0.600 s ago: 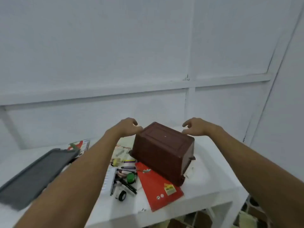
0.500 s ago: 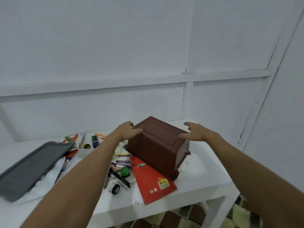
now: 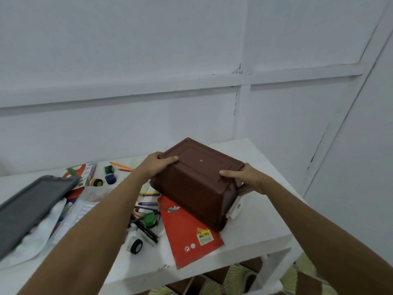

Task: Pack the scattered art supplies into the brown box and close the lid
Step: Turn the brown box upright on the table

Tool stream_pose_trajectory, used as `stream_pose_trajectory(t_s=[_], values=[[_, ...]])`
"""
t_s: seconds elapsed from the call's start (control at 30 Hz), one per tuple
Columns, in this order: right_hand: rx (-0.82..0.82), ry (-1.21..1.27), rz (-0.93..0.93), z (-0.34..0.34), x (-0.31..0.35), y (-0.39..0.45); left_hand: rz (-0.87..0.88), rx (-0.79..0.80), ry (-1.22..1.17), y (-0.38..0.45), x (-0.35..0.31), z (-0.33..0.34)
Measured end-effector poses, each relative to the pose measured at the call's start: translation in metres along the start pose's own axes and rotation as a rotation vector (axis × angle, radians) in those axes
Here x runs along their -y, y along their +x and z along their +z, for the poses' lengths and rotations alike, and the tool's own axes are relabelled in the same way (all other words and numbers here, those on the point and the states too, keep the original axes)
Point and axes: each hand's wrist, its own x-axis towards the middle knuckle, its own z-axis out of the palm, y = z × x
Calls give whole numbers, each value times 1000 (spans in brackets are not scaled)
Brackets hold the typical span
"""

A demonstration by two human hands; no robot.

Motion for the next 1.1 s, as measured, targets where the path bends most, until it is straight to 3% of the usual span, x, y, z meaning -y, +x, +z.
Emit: stream_pose_trajectory(t_s=[0.13, 0.37, 0.53, 0.67, 0.77, 0.87, 1.0, 1.1], values=[[6, 1, -65, -5, 7, -1, 57, 12, 6, 11, -1, -7], [-225, 129, -342, -29, 56, -24, 270, -13, -112, 26, -47, -22], [-374, 346, -437, -61, 58, -13, 358, 122, -253, 33, -73, -12], [-287, 596, -449, -87, 49, -7, 363, 258, -363, 32, -84, 4], [-241, 538, -509, -103, 37, -2, 351, 349, -463, 30, -88, 18], [-274, 478, -552, -121, 24, 8, 320, 289, -566, 27, -93, 36], [-214, 346, -611, -137, 9, 15, 314, 136, -477, 25, -90, 62], [-210, 478, -568, -141, -9, 21, 293, 97, -449, 24, -74, 83]])
